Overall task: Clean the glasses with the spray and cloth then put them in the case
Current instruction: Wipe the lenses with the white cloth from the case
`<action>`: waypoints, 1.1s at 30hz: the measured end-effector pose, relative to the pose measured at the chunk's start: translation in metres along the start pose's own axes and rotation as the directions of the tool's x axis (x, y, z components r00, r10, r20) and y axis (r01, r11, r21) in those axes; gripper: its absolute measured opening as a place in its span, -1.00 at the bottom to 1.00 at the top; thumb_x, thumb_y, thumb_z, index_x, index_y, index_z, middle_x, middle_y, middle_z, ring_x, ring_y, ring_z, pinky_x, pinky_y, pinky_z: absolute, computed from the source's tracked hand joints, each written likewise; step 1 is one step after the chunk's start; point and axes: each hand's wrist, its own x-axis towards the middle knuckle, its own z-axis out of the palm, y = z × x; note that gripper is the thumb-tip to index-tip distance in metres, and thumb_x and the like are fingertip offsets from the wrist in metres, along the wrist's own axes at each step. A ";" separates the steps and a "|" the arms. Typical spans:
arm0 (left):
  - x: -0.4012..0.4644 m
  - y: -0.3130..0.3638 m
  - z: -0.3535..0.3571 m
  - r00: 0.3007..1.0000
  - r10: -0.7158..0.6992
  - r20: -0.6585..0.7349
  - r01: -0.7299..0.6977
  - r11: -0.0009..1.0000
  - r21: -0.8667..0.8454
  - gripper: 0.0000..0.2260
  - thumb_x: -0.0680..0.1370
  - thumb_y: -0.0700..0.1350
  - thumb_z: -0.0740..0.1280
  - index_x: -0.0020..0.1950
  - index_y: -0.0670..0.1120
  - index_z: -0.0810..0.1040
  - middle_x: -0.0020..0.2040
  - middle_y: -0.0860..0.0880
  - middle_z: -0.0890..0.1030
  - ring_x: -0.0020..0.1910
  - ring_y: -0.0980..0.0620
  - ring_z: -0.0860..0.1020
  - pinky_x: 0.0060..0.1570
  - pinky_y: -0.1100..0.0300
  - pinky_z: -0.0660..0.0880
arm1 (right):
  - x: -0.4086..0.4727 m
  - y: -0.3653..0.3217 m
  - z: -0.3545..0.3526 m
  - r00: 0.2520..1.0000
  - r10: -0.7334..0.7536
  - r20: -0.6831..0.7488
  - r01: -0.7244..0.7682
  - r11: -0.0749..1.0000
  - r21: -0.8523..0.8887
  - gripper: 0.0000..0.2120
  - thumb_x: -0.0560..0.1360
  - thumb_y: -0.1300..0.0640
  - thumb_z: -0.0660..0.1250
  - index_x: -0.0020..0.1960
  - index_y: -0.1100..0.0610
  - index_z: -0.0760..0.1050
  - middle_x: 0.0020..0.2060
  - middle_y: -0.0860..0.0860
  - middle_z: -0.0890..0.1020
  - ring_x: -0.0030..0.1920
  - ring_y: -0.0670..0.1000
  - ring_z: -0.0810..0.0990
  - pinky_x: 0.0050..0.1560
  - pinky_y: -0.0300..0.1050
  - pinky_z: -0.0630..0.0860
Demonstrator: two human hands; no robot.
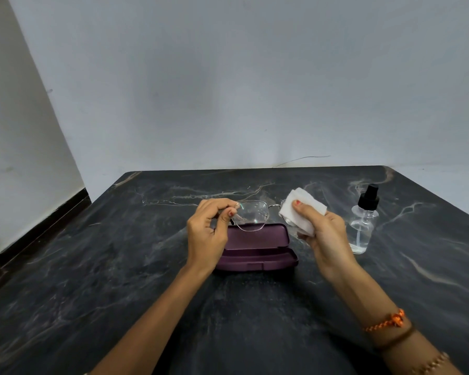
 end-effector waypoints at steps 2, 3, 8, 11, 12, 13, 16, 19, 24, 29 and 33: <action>0.001 -0.001 -0.002 1.000 -0.005 -0.015 0.005 1.000 -0.016 -0.90 0.46 -0.23 0.31 -0.09 -0.05 0.55 -0.19 0.16 0.56 -0.12 0.27 0.50 -0.10 0.29 0.49 | -0.001 0.000 0.001 1.000 -0.002 -0.004 0.002 1.000 0.030 -0.94 0.44 0.19 0.34 -0.21 0.11 0.55 -0.44 -0.13 0.68 -0.39 -0.23 0.62 -0.41 -0.42 0.46; 0.001 -0.001 -0.003 1.000 0.006 -0.014 -0.006 1.000 -0.020 -0.93 0.47 -0.20 0.32 -0.09 -0.06 0.55 -0.19 0.15 0.56 -0.12 0.27 0.50 -0.11 0.28 0.49 | -0.001 -0.001 0.001 1.000 -0.005 0.000 0.005 0.997 0.083 -0.93 0.45 0.21 0.32 -0.19 0.11 0.55 -0.43 -0.12 0.68 -0.38 -0.21 0.63 -0.40 -0.42 0.48; -0.001 0.002 0.000 0.998 0.049 0.034 -0.049 0.999 -0.023 -0.78 0.48 0.03 0.24 -0.08 -0.09 0.55 -0.18 0.11 0.55 -0.12 0.24 0.50 -0.13 0.30 0.48 | 0.001 -0.003 0.003 0.997 0.078 -0.004 -0.069 0.897 0.436 -0.93 0.48 0.26 0.26 -0.10 0.14 0.51 -0.35 -0.06 0.71 -0.30 -0.12 0.67 -0.37 -0.31 0.56; -0.004 0.004 0.002 0.997 0.056 0.060 -0.054 0.998 -0.025 -0.75 0.48 0.05 0.23 -0.08 -0.11 0.56 -0.19 0.11 0.55 -0.15 0.16 0.50 -0.15 0.31 0.48 | 0.001 -0.001 0.004 0.993 0.118 0.024 -0.111 0.817 0.566 -0.91 0.50 0.26 0.24 -0.11 0.15 0.50 -0.35 -0.01 0.71 -0.31 -0.04 0.69 -0.30 -0.16 0.63; -0.005 0.004 0.003 0.996 0.061 0.068 -0.059 0.998 -0.026 -0.75 0.49 0.05 0.23 -0.09 -0.12 0.56 -0.19 0.11 0.55 -0.15 0.15 0.50 -0.16 0.33 0.47 | 0.001 -0.001 0.004 0.993 0.112 0.031 -0.110 0.811 0.575 -0.90 0.50 0.27 0.23 -0.11 0.15 0.50 -0.35 -0.01 0.71 -0.30 -0.04 0.69 -0.27 -0.12 0.64; -0.005 0.005 0.003 0.995 0.068 0.078 -0.066 0.997 -0.027 -0.74 0.49 0.04 0.23 -0.09 -0.14 0.57 -0.19 0.11 0.55 -0.16 0.16 0.49 -0.16 0.35 0.47 | 0.000 -0.001 0.005 0.994 0.099 0.037 -0.102 0.810 0.577 -0.89 0.50 0.28 0.22 -0.12 0.15 0.51 -0.35 -0.02 0.71 -0.29 -0.04 0.69 -0.25 -0.10 0.64; -0.006 0.005 0.003 0.992 0.090 0.093 -0.088 0.996 -0.021 -0.70 0.49 0.02 0.24 -0.12 -0.21 0.59 -0.20 0.05 0.56 -0.17 0.11 0.51 -0.17 0.30 0.48 | 0.001 0.000 0.004 0.998 0.048 0.045 -0.065 0.839 0.541 -0.84 0.48 0.33 0.20 -0.10 0.15 0.52 -0.33 -0.04 0.71 -0.28 -0.07 0.68 -0.20 -0.12 0.63; -0.004 0.003 0.001 0.993 0.085 0.077 -0.086 0.996 0.004 -0.81 0.47 -0.11 0.30 -0.13 -0.22 0.59 -0.20 0.04 0.56 -0.16 0.10 0.50 -0.14 0.34 0.47 | 0.002 0.000 0.003 0.999 0.002 0.032 -0.015 0.903 0.429 -0.86 0.47 0.35 0.20 -0.11 0.18 0.51 -0.36 -0.06 0.70 -0.30 -0.12 0.67 -0.28 -0.26 0.61; -0.002 0.005 0.000 0.994 0.087 0.071 -0.092 0.994 0.067 -0.92 0.43 -0.31 0.32 -0.13 -0.26 0.59 -0.19 -0.03 0.56 -0.14 0.11 0.49 -0.10 0.40 0.44 | 0.001 0.000 0.002 0.999 -0.013 -0.046 0.025 0.962 0.271 -0.83 0.25 0.19 0.37 -0.15 0.12 0.54 -0.41 -0.11 0.70 -0.36 -0.17 0.65 -0.40 -0.38 0.52; -0.004 0.011 0.003 0.982 0.142 0.124 -0.149 0.987 0.054 -0.86 0.46 -0.20 0.30 -0.15 -0.27 0.59 -0.21 -0.04 0.57 -0.16 0.05 0.51 -0.12 0.29 0.45 | 0.000 0.003 0.005 0.982 0.135 -0.135 -0.052 0.869 0.491 -0.90 0.35 0.13 0.37 -0.16 0.10 0.51 -0.45 -0.08 0.68 -0.42 -0.13 0.65 -0.45 -0.33 0.54; -0.007 0.013 0.004 0.972 0.170 0.160 -0.178 0.983 0.036 -0.78 0.47 -0.16 0.26 -0.14 -0.30 0.59 -0.21 -0.10 0.60 -0.16 0.05 0.55 -0.11 0.25 0.51 | 0.000 0.007 0.007 0.969 0.201 -0.146 -0.082 0.812 0.577 -0.90 0.40 0.05 0.34 -0.16 0.07 0.50 -0.48 -0.09 0.66 -0.46 -0.15 0.62 -0.44 -0.34 0.53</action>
